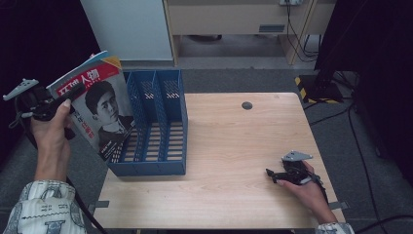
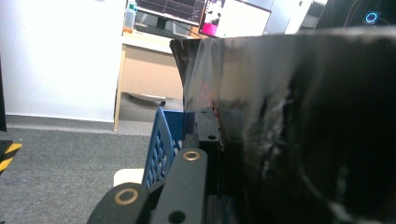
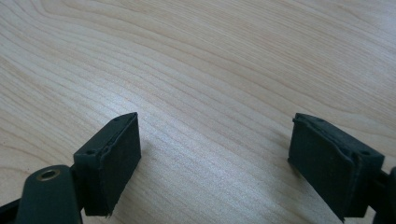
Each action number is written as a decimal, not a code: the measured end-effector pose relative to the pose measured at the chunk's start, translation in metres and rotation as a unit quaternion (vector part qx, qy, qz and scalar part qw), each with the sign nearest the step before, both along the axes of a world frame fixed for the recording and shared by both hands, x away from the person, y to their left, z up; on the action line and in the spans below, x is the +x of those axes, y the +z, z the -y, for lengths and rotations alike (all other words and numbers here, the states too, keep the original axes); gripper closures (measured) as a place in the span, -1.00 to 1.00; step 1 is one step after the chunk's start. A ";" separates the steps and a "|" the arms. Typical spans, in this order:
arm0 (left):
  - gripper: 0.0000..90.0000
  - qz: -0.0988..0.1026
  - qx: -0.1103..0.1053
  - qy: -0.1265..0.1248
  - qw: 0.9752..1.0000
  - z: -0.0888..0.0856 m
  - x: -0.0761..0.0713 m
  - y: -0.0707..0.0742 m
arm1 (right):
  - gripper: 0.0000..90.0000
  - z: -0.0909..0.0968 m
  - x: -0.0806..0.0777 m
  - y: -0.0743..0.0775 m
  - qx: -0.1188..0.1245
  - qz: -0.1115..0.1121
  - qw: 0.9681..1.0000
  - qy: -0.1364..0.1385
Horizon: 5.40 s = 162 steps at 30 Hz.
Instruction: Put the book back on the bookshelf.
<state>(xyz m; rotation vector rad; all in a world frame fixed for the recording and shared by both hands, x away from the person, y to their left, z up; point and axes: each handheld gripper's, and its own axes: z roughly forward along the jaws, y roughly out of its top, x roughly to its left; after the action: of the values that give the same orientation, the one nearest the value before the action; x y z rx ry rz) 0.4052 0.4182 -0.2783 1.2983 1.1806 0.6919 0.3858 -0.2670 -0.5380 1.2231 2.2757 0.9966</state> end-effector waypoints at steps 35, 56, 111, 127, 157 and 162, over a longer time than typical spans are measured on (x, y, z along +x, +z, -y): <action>0.92 0.037 0.009 0.002 0.999 0.016 0.000 -0.007 | -0.62 0.000 0.000 0.000 0.000 0.000 1.000 0.000; 0.92 0.054 0.000 0.006 0.999 0.020 -0.004 -0.027 | -0.62 0.000 0.000 0.000 0.000 0.000 1.000 0.000; 0.91 0.033 -0.007 0.024 0.999 0.025 0.000 -0.080 | -0.62 0.000 0.000 0.000 0.000 0.000 1.000 0.000; 0.91 0.021 -0.006 0.024 0.999 0.028 0.000 -0.095 | -0.62 0.000 0.000 0.000 0.000 0.000 1.000 0.000; 0.91 0.027 0.001 0.054 0.998 0.022 0.002 -0.100 | -0.62 0.000 0.000 0.000 0.000 0.000 1.000 0.000; 0.91 0.029 -0.001 0.057 0.998 0.023 0.005 -0.102 | -0.62 0.000 0.000 0.000 0.000 0.000 1.000 0.000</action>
<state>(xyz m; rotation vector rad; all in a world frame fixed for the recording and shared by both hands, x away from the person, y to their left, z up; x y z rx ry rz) 0.4100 0.3952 -0.3802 1.2079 1.2152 0.8060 0.3857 -0.2670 -0.5380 1.2238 2.2755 0.9963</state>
